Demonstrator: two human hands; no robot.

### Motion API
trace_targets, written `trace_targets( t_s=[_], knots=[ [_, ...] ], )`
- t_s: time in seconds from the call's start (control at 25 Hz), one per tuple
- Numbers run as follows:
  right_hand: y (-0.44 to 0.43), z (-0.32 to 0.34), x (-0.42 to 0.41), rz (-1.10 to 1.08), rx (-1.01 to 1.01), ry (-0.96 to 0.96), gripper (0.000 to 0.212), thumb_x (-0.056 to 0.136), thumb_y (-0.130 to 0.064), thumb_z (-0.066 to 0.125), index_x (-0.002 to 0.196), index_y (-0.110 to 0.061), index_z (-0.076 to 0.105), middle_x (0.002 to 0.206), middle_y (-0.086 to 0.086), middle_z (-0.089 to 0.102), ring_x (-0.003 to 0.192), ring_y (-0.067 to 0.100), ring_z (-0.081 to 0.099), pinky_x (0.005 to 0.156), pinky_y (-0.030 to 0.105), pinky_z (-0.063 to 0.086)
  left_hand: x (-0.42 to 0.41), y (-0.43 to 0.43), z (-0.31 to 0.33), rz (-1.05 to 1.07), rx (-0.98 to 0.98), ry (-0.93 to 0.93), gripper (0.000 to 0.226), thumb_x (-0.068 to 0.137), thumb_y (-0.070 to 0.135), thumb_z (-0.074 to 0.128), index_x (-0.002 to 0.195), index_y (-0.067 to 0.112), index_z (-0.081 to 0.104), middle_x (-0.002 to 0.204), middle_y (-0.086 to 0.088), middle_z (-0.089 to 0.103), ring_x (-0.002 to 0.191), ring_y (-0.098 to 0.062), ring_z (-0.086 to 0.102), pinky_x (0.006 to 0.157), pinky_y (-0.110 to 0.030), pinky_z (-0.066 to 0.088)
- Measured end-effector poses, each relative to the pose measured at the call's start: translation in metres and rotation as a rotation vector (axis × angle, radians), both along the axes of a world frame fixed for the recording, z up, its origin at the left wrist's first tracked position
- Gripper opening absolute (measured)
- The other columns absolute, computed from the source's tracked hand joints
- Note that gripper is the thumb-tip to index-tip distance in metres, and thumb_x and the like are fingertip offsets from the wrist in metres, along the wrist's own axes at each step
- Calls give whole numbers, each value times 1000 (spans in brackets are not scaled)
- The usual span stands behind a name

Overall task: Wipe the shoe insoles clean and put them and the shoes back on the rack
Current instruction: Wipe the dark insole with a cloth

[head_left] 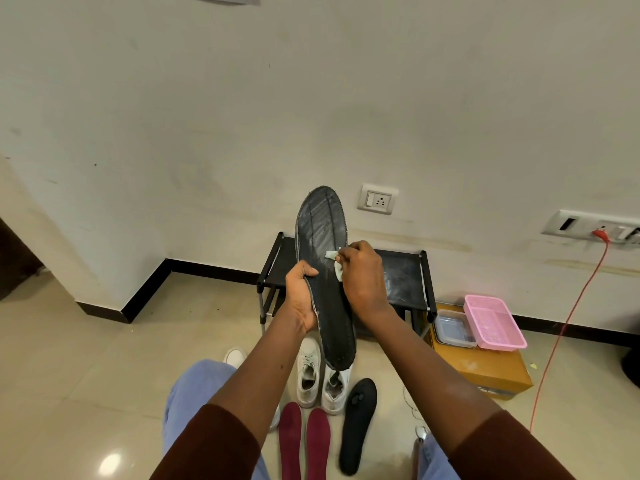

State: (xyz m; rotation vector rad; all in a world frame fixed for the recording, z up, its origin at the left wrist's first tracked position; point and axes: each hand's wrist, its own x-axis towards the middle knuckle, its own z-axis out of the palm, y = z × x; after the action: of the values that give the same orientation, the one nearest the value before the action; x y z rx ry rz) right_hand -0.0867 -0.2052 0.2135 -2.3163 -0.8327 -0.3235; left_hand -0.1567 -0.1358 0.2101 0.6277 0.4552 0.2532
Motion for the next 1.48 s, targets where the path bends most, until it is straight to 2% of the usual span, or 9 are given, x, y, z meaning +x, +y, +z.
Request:
trace_targets(
  t_s=[0.16,0.4,0.56,0.68,0.8,1.0,1.08,1.28,1.48],
  knots=[
    [-1,3,-2,-8,-45,24,21,91,-6,52,104,3,67,105,19,62,92,31,59,79,36,48,1,-1,1,41,-7,-17,46,90,16,34,64,6,70,55,-9,64,45,-19,61,60,-28,42],
    [-12,-14,-30,184,-152,94,36,81,11,50,112,-1,65,111,15,61,102,28,56,90,31,45,5,6,-5,58,-86,-18,52,92,21,36,61,4,74,65,-13,68,55,-23,65,66,-30,52],
    [-13,-22,-38,202,-89,70,25,80,7,57,98,-3,72,94,15,68,85,28,64,76,39,53,2,1,-2,14,-57,-22,62,97,25,34,54,4,74,64,-11,71,56,-20,69,59,-25,56],
    [-12,-21,-28,127,-64,18,17,82,0,60,92,-3,73,83,15,68,78,29,60,66,35,48,1,-1,-1,-27,-46,-13,59,98,35,36,68,4,76,70,-14,72,60,-22,70,57,-26,58],
    [-8,-14,-7,-8,-62,7,18,88,-6,56,97,-3,71,91,16,63,81,29,59,64,35,47,0,-6,-2,-74,-32,34,49,99,40,34,91,5,68,72,-12,72,62,-22,69,60,-27,54],
    [-8,-14,8,-91,-46,19,20,88,-5,56,101,-3,70,94,17,66,89,30,56,68,33,41,3,-7,-8,-78,-36,47,45,98,41,34,99,7,65,78,-13,72,73,-24,67,69,-33,51],
    [-12,-17,1,-54,-18,36,18,86,-5,60,100,-3,71,93,16,68,87,28,58,70,28,38,4,-4,-9,-81,-57,27,48,98,39,34,96,4,67,77,-14,71,66,-24,69,64,-29,56],
    [-19,-30,-33,66,38,115,16,82,-5,64,96,-6,73,91,10,69,85,23,60,78,26,41,3,-4,-14,-81,-101,-11,59,98,35,37,69,0,75,69,-14,70,58,-22,68,55,-26,57],
    [-23,-35,-42,-20,3,149,22,89,-10,57,107,-6,68,97,12,62,95,24,54,79,33,46,0,-7,-17,-83,-89,32,58,97,38,40,71,1,75,70,-15,70,58,-24,69,54,-28,58]
  ],
)
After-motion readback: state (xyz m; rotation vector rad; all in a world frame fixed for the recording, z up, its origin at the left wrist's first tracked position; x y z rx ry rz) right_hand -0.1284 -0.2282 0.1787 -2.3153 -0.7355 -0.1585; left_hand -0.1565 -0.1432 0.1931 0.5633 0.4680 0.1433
